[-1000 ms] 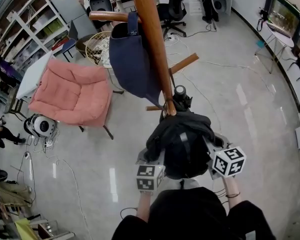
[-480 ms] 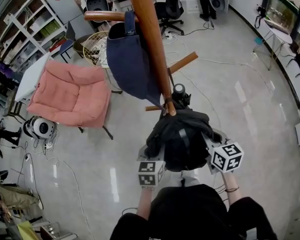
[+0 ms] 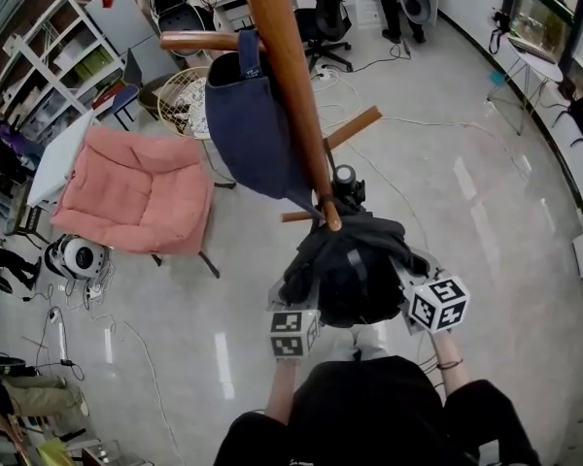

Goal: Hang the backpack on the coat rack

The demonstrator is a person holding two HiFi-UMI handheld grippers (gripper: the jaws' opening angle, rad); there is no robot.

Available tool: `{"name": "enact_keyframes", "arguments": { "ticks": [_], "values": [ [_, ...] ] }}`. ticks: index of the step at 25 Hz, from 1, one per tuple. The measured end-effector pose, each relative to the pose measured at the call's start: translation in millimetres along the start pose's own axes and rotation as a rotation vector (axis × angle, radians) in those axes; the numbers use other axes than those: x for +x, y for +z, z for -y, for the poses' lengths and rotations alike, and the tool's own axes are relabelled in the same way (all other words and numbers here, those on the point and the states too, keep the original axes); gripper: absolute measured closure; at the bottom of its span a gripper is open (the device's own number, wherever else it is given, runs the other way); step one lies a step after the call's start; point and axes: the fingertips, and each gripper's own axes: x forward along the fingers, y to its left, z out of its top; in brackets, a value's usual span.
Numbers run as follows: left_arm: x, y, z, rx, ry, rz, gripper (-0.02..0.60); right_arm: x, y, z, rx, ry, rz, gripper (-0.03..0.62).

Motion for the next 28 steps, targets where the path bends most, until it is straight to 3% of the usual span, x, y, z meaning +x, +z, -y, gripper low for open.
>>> {"name": "enact_keyframes", "arguments": {
  "ticks": [7,10,15,28],
  "values": [
    [3.2,-1.2,-6.0,-0.018,0.014,0.008,0.392,0.8,-2.2,3.3,0.016,-0.013,-0.001,0.522],
    [4.3,-3.3,-7.8,-0.027,0.021,0.002,0.371,-0.7,-1.5,6.3,0.079,-0.004,0.018,0.416],
    [-6.3,-3.9,-11.9,-0.012,0.038,0.003,0.283,-7.1,-0.4,1.2,0.05,0.012,0.013,0.373],
    [-60.9,21.6,-6.8,0.009,0.053,0.094,0.275,-44.2,9.7,-28.8,-0.054,0.077,0.051,0.358]
  ]
}}
